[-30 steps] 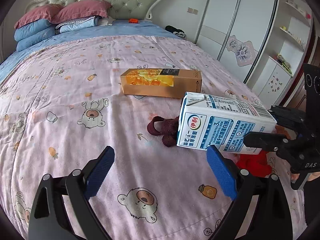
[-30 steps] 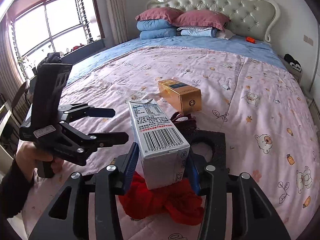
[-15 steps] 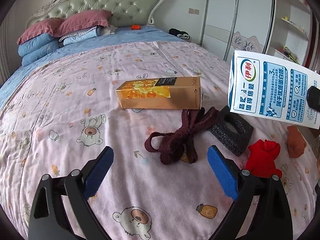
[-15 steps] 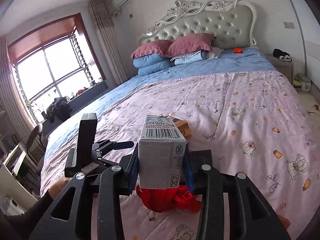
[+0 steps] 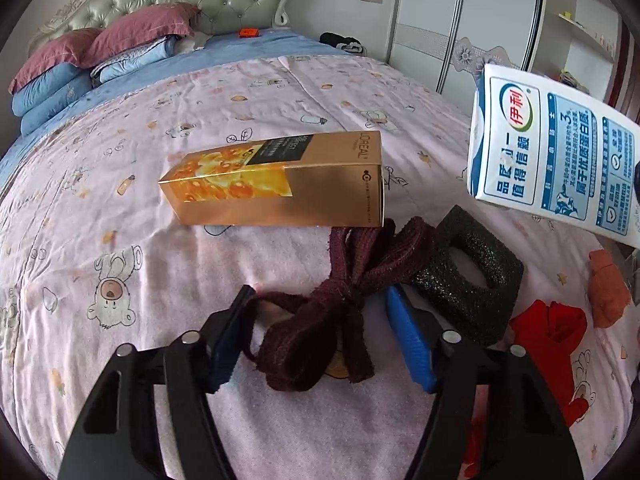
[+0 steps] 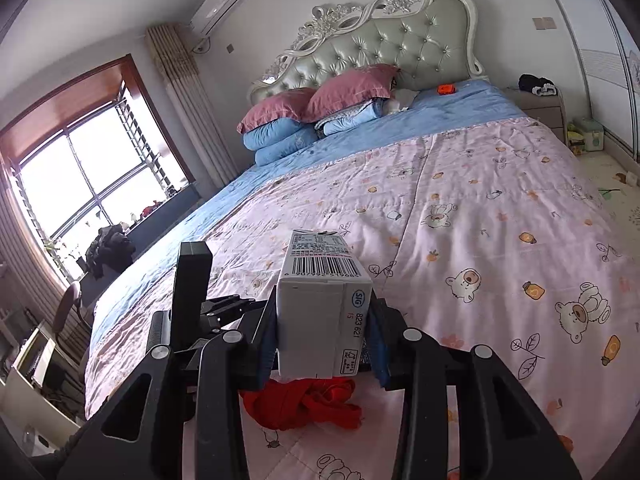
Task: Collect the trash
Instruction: 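Grasp the white milk carton with the right tool while the left tool grasps the dark red strap, then carry the carton and strap to the yellow bin and open both tools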
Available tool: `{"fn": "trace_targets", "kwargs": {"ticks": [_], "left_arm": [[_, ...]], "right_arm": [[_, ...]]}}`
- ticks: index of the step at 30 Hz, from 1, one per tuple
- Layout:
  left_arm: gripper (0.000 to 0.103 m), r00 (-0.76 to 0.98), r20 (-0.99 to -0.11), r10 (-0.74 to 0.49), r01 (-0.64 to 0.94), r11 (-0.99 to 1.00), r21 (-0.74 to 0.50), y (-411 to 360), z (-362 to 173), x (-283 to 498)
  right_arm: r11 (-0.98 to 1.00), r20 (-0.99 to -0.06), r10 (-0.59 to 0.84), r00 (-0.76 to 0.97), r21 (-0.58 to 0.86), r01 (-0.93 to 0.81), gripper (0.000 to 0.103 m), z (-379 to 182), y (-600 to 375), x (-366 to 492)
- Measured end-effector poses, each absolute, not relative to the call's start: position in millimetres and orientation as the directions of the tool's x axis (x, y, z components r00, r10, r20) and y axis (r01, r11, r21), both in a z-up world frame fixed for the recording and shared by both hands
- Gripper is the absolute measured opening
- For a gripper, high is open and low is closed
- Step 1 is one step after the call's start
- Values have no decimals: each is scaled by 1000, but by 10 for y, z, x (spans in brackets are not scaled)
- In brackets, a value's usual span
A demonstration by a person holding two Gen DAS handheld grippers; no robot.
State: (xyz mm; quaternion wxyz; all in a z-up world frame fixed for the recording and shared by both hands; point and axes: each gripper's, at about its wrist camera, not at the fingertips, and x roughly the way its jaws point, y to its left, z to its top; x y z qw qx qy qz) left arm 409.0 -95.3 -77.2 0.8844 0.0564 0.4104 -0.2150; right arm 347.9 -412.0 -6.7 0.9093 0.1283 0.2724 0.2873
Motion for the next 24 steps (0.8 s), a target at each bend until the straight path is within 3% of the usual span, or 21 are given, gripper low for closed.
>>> {"fn": "trace_targets", "kwargs": {"ticks": [2, 5, 14, 24], "left_arm": [[41, 570, -741, -356, 416, 902, -113, -886, -772, 4086], [29, 577, -722, -383, 403, 902, -156, -813, -758, 4047], [28, 643, -656, -395, 380, 908, -174, -697, -596, 3629], [28, 677, -598, -430, 369, 900, -230, -744, -455, 2901]], "right_arm": [[803, -422, 590, 688, 394, -447, 38, -75, -4130, 3474], [804, -425, 589, 687, 390, -448, 38, -81, -4111, 3462], [803, -417, 594, 689, 360, -474, 38, 10, -3985, 3285], [799, -395, 586, 707, 426, -424, 38, -111, -4202, 2682]]}}
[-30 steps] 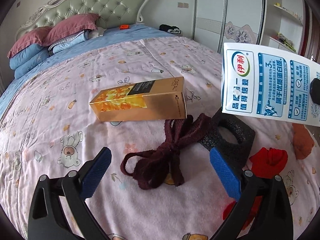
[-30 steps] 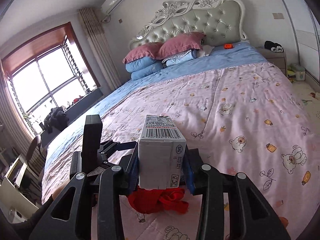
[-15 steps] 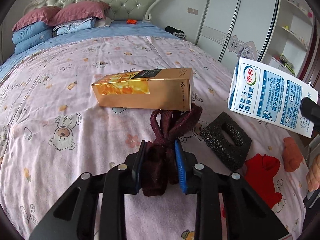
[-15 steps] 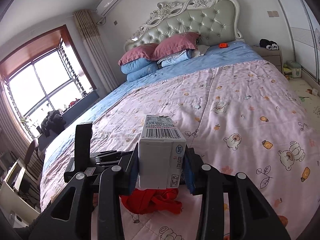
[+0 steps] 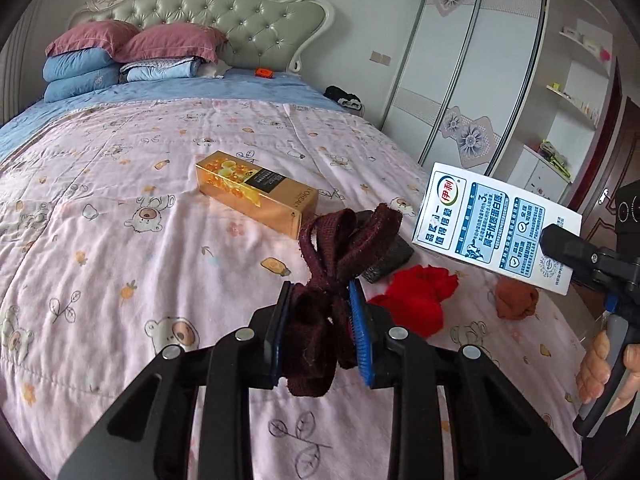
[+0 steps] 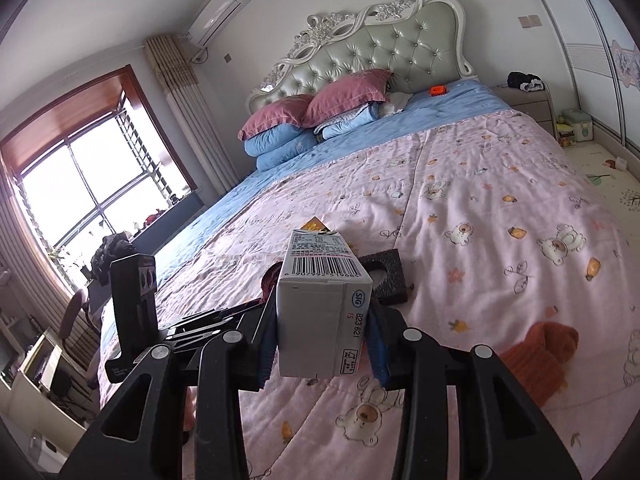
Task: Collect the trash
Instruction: 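Carry the carton and strap to the yellow bin and open both tools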
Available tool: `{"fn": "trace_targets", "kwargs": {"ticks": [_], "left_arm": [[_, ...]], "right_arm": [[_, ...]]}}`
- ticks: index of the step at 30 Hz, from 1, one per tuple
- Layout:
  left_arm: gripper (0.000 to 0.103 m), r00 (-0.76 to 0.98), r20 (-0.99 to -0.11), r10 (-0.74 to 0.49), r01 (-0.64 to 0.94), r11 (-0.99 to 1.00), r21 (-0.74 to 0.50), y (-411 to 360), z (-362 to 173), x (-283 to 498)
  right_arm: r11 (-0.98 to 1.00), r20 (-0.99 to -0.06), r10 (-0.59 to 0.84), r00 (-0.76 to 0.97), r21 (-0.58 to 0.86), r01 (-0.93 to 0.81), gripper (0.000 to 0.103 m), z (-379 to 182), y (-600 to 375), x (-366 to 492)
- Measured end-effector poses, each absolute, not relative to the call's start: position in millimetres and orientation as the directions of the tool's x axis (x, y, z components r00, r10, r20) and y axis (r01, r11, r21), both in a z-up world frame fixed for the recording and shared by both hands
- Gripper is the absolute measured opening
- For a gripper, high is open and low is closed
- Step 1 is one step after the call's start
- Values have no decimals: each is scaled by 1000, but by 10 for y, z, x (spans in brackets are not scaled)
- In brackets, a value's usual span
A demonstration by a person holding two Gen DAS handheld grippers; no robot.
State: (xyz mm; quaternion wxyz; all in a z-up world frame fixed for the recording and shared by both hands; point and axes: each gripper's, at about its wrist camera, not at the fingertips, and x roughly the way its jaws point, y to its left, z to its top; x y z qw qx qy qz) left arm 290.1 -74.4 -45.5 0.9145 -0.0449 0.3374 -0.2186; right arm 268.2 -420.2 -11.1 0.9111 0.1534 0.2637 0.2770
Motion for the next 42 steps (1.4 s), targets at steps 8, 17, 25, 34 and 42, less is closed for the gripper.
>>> {"fn": "trace_targets", "kwargs": {"ticks": [8, 17, 25, 34, 42], "left_arm": [[28, 670, -577, -468, 414, 880, -233, -1098, -313, 2364], [28, 597, -595, -538, 512, 827, -233, -1847, -257, 1991], [28, 529, -617, -583, 621, 761, -187, -2871, -236, 1708], [28, 400, -654, -642, 752, 637, -166, -4162, -294, 1313], [28, 265, -714, -648, 843, 516, -155, -5098, -510, 1059]], "right_arm": [[796, -341, 569, 748, 457, -396, 38, -68, -4539, 2092], [835, -328, 493, 806, 438, -333, 38, -85, -5203, 1525], [897, -331, 348, 877, 390, -208, 38, -62, -6066, 1044], [916, -344, 197, 918, 398, -47, 38, -216, -7028, 512], [912, -395, 79, 915, 400, 94, 38, -411, -7684, 113]]}}
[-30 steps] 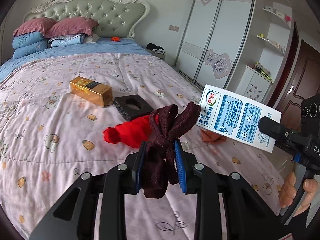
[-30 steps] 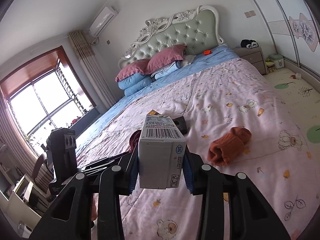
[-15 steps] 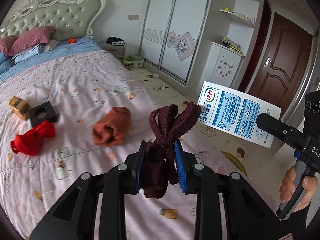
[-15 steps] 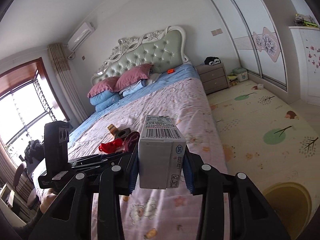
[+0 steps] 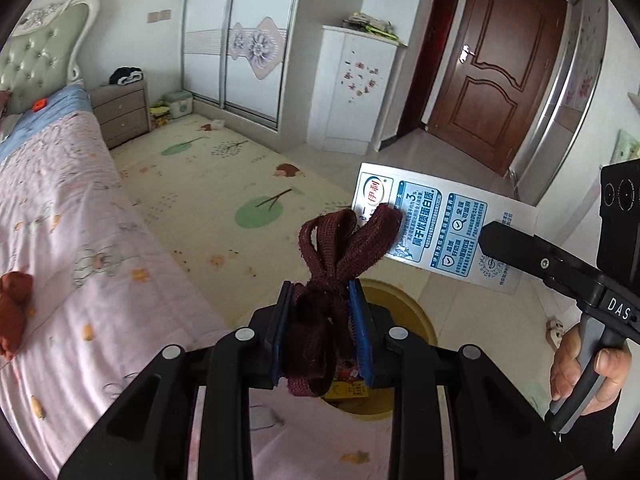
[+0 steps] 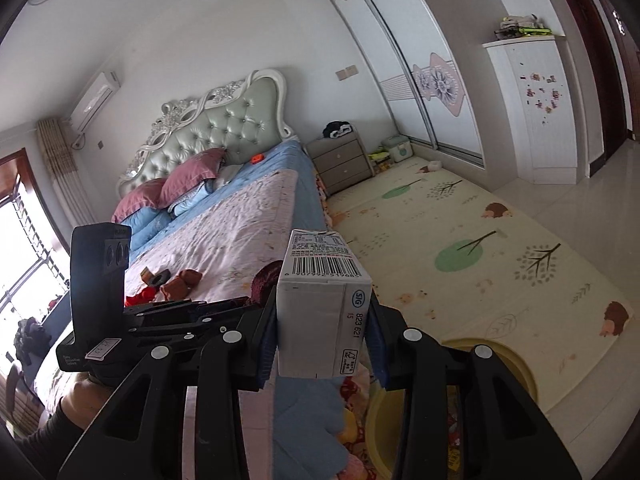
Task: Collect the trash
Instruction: 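Carry the carton and strap to the yellow bin and open both tools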
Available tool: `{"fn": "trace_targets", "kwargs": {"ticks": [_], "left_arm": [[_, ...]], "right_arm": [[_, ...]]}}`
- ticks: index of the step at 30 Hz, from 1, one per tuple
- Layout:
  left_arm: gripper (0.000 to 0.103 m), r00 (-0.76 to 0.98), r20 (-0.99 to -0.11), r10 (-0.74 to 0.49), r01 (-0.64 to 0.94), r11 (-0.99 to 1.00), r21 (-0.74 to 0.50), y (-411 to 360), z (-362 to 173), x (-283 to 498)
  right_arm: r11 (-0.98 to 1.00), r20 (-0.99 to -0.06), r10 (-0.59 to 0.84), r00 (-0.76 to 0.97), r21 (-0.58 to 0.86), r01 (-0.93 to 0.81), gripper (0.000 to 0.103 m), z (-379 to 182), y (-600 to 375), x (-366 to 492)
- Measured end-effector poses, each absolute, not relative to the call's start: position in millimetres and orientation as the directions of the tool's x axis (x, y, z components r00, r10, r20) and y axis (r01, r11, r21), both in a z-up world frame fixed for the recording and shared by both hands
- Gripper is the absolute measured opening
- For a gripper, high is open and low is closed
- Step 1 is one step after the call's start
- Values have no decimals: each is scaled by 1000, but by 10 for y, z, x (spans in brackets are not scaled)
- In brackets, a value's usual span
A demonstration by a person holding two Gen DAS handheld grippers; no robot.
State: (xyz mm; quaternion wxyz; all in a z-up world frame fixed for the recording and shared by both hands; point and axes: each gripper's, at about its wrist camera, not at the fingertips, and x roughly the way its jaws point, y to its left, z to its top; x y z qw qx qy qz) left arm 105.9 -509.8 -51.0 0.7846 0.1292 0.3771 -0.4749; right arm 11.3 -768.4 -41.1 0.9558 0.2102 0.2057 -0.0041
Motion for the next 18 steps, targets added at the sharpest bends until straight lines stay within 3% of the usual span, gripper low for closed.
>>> {"fn": "trace_targets", "kwargs": {"ticks": [9, 18], "left_arm": [[28, 140, -845, -516, 891, 438, -120, -5989, -906, 961], [28, 63, -900, -430, 902, 411, -133, -6259, -1224, 986]], "right_arm": [[896, -495, -47, 868, 364, 256, 38, -821, -8241, -213], [887, -578, -78, 812, 333, 321, 37, -1166, -8339, -137]]}}
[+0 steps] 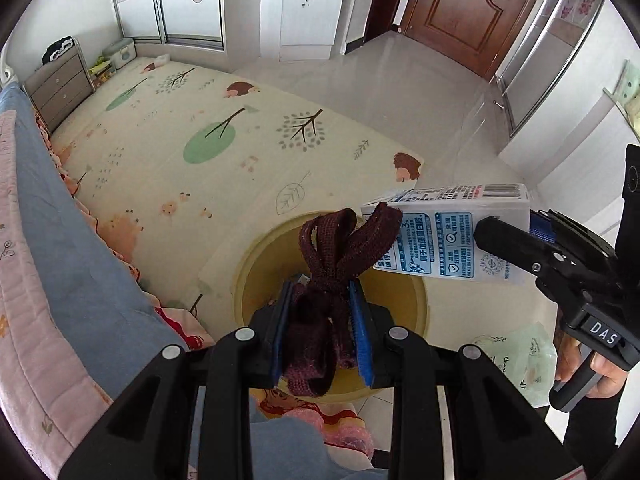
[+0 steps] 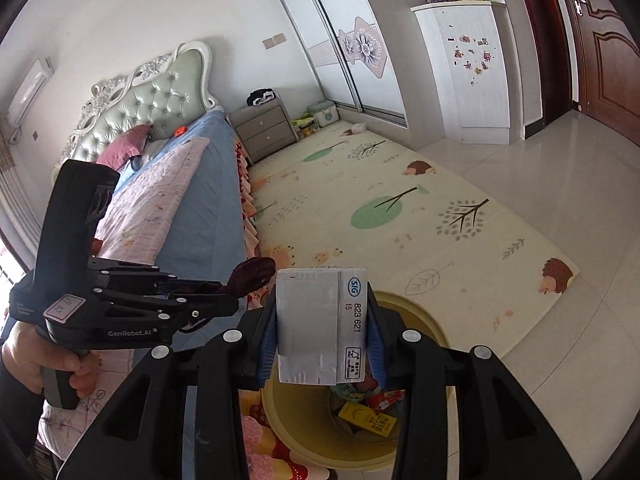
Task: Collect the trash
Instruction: 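Carry the carton and strap to the yellow bin and open both tools, then return both open tools to the bed toward the red cloth and brown sock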
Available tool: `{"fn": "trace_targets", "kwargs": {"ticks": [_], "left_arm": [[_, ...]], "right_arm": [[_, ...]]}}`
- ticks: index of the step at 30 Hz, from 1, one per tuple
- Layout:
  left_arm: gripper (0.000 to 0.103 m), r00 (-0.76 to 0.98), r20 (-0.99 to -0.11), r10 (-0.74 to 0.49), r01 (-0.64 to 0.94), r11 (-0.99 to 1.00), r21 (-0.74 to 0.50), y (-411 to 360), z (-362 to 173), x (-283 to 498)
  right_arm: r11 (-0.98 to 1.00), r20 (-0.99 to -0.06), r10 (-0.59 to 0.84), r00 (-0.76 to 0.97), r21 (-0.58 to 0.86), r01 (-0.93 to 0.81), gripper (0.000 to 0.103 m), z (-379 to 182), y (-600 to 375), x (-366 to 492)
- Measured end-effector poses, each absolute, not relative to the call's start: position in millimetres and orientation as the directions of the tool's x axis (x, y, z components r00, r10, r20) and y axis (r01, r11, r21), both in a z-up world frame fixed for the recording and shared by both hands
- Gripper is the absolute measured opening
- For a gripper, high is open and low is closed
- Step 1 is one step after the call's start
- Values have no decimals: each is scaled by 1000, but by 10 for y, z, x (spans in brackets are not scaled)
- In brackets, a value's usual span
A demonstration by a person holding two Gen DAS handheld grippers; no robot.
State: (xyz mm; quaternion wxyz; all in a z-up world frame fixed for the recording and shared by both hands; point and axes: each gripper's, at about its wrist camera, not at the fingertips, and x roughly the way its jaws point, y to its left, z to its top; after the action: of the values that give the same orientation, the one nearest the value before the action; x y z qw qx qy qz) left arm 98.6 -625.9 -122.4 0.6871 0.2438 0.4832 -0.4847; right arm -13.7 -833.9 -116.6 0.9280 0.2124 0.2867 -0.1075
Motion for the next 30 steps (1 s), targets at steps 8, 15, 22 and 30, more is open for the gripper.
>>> {"fn": "trace_targets", "kwargs": {"ticks": [8, 15, 22, 30], "left_arm": [[83, 60, -918, -391, 887, 442, -131, -6303, -1319, 1045], [86, 76, -914, -399, 889, 442, -118, -6304, -1318, 1032], [86, 95, -905, -414, 898, 428, -101, -6298, -1283, 992], [86, 99, -877, -471, 889, 437, -135, -6228, -1182, 1028]], "right_arm": [[865, -619, -105, 779, 330, 379, 60, -1309, -8431, 32], [855, -622, -95, 777, 348, 384, 56, -1353, -8483, -56], [854, -626, -52, 778, 376, 360, 56, -1371, -8446, -43], [865, -620, -51, 783, 364, 345, 56, -1294, -8353, -38]]}}
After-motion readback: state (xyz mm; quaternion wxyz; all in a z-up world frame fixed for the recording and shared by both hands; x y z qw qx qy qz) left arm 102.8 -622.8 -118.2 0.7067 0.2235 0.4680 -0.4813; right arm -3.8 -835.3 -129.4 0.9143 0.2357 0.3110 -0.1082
